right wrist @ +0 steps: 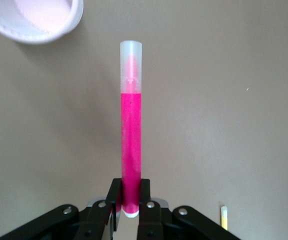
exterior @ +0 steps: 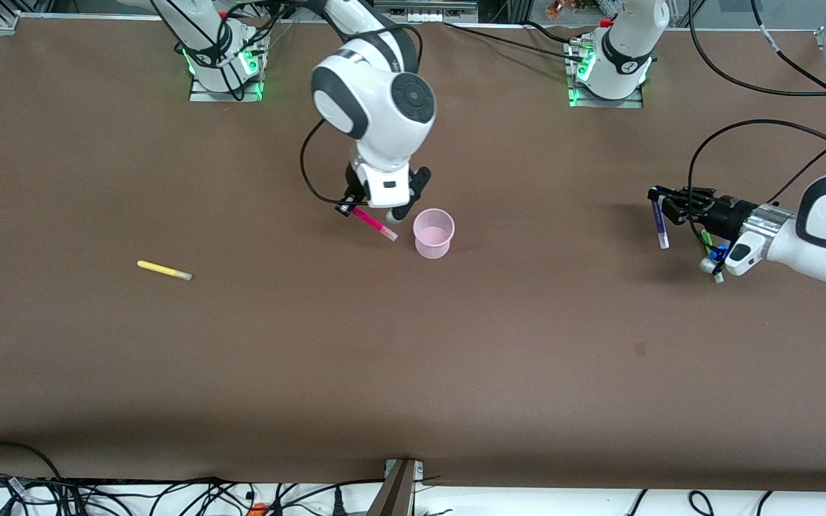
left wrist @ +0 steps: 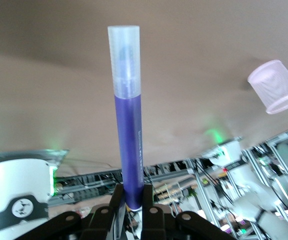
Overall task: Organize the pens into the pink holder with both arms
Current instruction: 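Carry the pink marker to the cup while the left gripper carries the purple marker, then lower the pink marker into the pink cup and open the right gripper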
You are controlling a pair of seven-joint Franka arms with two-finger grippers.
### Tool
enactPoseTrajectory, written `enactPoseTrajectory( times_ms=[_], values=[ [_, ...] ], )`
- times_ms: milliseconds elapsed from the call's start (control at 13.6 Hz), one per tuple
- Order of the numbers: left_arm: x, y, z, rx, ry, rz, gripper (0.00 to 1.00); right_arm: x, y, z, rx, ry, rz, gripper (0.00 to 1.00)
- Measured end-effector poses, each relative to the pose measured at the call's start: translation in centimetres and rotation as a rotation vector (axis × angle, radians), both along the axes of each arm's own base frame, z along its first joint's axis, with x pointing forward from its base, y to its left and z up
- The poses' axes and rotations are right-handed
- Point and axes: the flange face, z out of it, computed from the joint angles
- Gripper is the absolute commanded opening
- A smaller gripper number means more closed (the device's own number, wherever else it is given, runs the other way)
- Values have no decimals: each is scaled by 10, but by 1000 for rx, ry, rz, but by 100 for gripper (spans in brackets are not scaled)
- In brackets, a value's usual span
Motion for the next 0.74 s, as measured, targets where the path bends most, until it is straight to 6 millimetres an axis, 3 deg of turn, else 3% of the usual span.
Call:
enactPoseTrajectory(
  times_ms=[515, 735],
  values=[
    [-2, -29, 30, -292, 114, 95, 0, -47, 49, 2, -77, -156, -7, 0],
    [3, -42, 36, -337, 162, 133, 0, -52, 61, -5, -70, -180, -31, 0]
  ],
)
